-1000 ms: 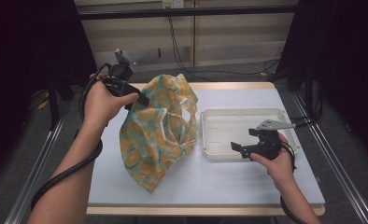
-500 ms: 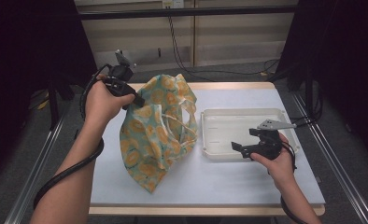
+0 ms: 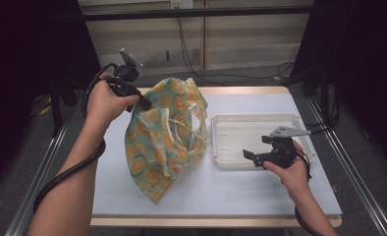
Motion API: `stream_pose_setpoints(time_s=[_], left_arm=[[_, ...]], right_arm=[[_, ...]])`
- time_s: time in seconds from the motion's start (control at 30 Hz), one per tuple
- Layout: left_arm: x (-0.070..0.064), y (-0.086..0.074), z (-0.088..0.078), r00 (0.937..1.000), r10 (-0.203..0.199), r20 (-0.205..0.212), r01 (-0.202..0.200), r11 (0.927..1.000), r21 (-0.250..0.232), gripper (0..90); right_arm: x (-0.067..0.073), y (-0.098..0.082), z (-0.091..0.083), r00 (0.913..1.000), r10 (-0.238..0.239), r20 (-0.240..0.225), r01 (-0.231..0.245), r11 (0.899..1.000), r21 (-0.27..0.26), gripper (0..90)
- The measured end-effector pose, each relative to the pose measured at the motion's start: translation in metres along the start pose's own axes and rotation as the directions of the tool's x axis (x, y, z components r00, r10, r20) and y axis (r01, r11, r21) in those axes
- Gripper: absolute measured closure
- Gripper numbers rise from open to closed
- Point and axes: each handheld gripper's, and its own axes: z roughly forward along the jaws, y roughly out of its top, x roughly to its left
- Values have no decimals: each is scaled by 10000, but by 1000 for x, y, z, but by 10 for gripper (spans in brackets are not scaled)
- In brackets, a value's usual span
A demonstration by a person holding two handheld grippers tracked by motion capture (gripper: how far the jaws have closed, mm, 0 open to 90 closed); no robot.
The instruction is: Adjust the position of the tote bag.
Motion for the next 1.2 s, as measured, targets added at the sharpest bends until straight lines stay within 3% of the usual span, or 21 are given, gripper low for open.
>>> stream_pose_setpoints(time_s=[0.07, 0.2, 0.23, 0.3, 0.37, 0.4, 0.57, 0.73, 0.8, 0.93, 0.97, 1.0, 1.03, 1.1, 1.13, 1.2], left_arm=[[-4, 7, 0, 9990, 420, 175, -422, 9990, 109, 900], [-8, 13, 0, 9969, 661, 436, -662, 9978, 10, 900], [-9, 14, 1, 9947, 922, 448, -922, 9957, -21, 900], [-10, 15, 2, 9942, 934, 543, -937, 9956, 39, 900], [-13, 14, 6, 9943, 760, 745, -747, 9970, -204, 900], [-10, 14, 5, 9912, 1115, 714, -1120, 9937, 23, 900], [-8, 5, 2, 9929, 1114, 422, -1118, 9937, 59, 900], [-8, -2, 0, 9952, 955, 223, -956, 9954, 43, 900], [-7, -7, -3, 9974, 712, 127, -710, 9974, -139, 897], [-8, -12, -5, 9982, 509, 327, -499, 9983, -294, 869], [-9, -14, -6, 9995, 221, 212, -212, 9989, -415, 784], [-8, -16, -8, 9999, 78, 70, -74, 9986, -520, 784], [-8, -17, -10, 9999, -140, 36, 142, 9970, -762, 661], [-8, -21, -11, 9997, -239, -66, 234, 9973, -691, 644], [-9, -23, -11, 9996, -170, -213, 155, 9975, -685, 546], [-12, -28, -12, 9989, -436, -182, 422, 9963, -750, 541]], right_arm=[[-1, -1, 1, 10000, 6, 23, -6, 10000, 44, 30], [-1, -2, 2, 10000, -9, 31, 9, 10000, 78, 30], [-1, -2, 2, 10000, -21, 36, 21, 10000, 78, 30], [-1, -2, 3, 10000, -13, 48, 12, 9999, 100, 30], [-1, -3, 3, 10000, -54, 26, 54, 9999, 126, 30], [-1, -3, 3, 10000, -44, 27, 43, 9999, 128, 30], [-1, -2, 2, 10000, -28, 37, 28, 10000, 80, 30], [0, -2, 3, 10000, -33, 16, 33, 9999, 110, 30], [1, -2, 4, 10000, -76, 20, 76, 9999, 119, 30], [2, -2, 4, 10000, -66, -1, 66, 9999, 153, 30], [2, -3, 6, 9999, -118, 14, 118, 9998, 174, 30], [2, -3, 6, 9999, -118, 14, 118, 9998, 174, 30], [3, -3, 7, 9999, -127, -60, 128, 9997, 196, 30], [4, -3, 7, 9999, -137, -50, 138, 9997, 189, 30], [4, -2, 6, 9999, -132, -68, 133, 9998, 155, 30], [4, -2, 6, 9999, -94, -36, 94, 9998, 149, 30]])
